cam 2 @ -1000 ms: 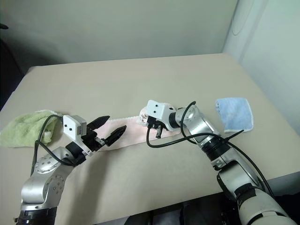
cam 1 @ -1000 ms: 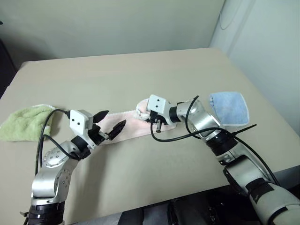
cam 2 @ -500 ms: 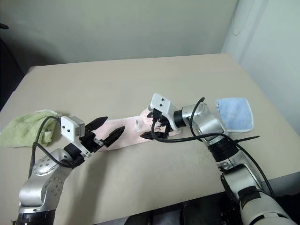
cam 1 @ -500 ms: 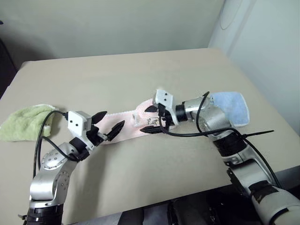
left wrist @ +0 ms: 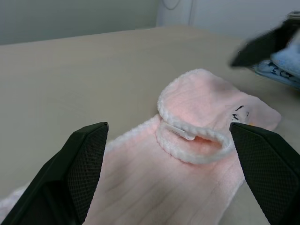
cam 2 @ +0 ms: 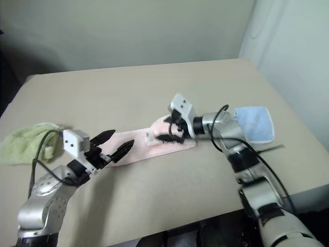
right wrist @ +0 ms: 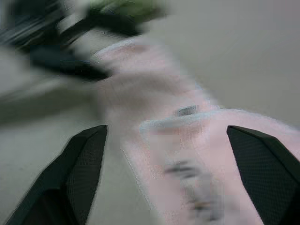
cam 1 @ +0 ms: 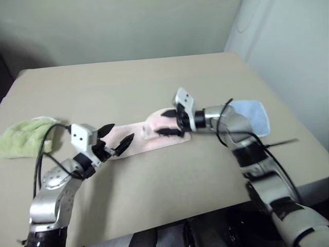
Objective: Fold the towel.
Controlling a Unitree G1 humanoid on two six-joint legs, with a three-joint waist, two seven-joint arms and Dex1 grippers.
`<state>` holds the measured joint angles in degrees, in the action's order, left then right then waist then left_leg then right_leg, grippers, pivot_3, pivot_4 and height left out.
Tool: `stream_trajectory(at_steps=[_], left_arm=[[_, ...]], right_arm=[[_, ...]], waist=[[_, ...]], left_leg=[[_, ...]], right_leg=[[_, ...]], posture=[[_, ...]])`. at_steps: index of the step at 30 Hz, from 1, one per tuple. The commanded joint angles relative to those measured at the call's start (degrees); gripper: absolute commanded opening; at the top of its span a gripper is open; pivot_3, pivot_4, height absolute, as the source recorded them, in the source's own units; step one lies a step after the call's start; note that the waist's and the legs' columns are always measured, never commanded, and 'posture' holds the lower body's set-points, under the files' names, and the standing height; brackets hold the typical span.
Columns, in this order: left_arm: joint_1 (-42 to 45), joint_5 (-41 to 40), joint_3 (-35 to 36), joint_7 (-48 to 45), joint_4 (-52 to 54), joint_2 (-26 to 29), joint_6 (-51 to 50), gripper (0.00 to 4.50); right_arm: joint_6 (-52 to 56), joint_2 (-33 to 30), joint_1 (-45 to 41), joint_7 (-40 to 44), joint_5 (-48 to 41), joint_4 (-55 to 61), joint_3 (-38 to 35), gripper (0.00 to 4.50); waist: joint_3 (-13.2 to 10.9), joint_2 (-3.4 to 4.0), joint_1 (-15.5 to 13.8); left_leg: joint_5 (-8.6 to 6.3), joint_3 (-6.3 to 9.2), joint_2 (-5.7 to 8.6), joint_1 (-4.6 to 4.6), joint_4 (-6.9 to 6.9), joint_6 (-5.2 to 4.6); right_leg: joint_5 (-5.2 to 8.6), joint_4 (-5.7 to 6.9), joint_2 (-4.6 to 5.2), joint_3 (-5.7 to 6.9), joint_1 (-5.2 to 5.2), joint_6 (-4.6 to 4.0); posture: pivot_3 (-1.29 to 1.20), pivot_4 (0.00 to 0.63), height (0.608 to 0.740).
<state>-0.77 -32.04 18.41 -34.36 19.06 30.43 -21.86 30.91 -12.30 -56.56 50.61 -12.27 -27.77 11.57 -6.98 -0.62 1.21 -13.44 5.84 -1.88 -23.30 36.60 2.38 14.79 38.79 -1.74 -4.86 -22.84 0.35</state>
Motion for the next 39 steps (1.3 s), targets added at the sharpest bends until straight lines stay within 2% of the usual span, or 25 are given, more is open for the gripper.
stream_trajectory(at_steps=[1,8,9,15,21,27,34,39], left_arm=[[-1.76,-1.68,3.23,1.35,3.29,-0.13,-0.45,4.5],[-3.24,-2.3,3.59,2.36,4.61,-0.28,-0.83,4.5],[-3.37,-2.56,3.73,2.51,4.75,-0.33,-0.9,4.5],[-3.29,-11.95,8.22,7.33,6.11,-3.54,-5.74,4.5],[-6.69,-23.99,12.72,13.72,9.26,-5.94,-11.83,4.5],[-11.87,-29.17,14.1,17.77,11.23,-6.88,-13.54,4.5],[-16.28,-41.24,13.91,30.43,12.54,-11.62,-15.65,4.5],[-15.96,-49.66,12.59,41.42,13.03,-14.52,-14.63,4.5]], right_arm=[[-6.69,1.11,-2.22,-2.41,0.81,-8.33,-3.12,2.81],[-12.35,2.37,-4.38,-2.88,3.0,-14.4,-3.47,0.21],[-12.75,2.5,-4.57,-2.94,3.09,-14.74,-3.64,0.02],[-17.81,2.65,-1.19,-0.4,5.21,-14.28,-1.37,0.02],[-23.25,4.13,3.57,-1.88,10.45,-20.19,1.93,0.02],[-27.65,5.28,3.37,-3.95,13.15,-25.47,1.73,0.02],[-29.5,4.2,2.97,-0.28,9.82,-17.53,-1.24,0.02],[-28.74,3.54,1.79,0.71,7.15,-11.32,-3.77,0.02]], waist=[[0.0,0.0,-0.25],[-0.01,0.0,-0.65],[-0.01,0.01,-0.64],[0.0,-0.01,-0.64],[-0.02,0.03,-0.62],[0.02,-0.03,-0.39],[0.0,-0.02,-0.4],[-0.01,0.0,-0.42]], left_leg=[[-0.01,0.01,-0.02,0.0,-0.02,-0.01],[0.05,0.02,-0.06,-0.13,-0.32,0.1],[0.05,0.01,-0.06,-0.13,-0.32,0.1],[0.04,0.02,-0.07,-0.13,-0.29,0.1],[0.04,0.01,-0.08,-0.11,-0.25,0.15],[-0.04,-0.03,-0.11,0.41,-0.27,0.09],[-0.08,-0.08,-0.13,0.42,-0.21,0.11],[-0.04,-0.09,-0.14,0.39,-0.23,0.26]], right_leg=[[0.02,0.0,0.0,0.02,-0.02,-0.03],[0.11,0.01,0.0,0.12,-0.2,-0.19],[0.11,0.01,0.0,0.12,-0.2,-0.19],[0.11,0.03,0.0,0.15,-0.17,-0.19],[0.11,0.04,0.0,0.16,-0.12,-0.19],[0.14,0.05,0.0,0.15,0.34,-0.24],[0.16,0.05,0.0,0.16,0.39,-0.27],[0.19,0.04,-0.03,0.18,0.35,-0.32]], posture=[[0.0,0.15,0.74],[0.0,0.15,0.74],[0.0,0.15,0.74],[0.0,0.15,0.74],[0.0,0.15,0.74],[0.0,0.15,0.74],[0.0,0.15,0.74],[0.0,0.15,0.74]])
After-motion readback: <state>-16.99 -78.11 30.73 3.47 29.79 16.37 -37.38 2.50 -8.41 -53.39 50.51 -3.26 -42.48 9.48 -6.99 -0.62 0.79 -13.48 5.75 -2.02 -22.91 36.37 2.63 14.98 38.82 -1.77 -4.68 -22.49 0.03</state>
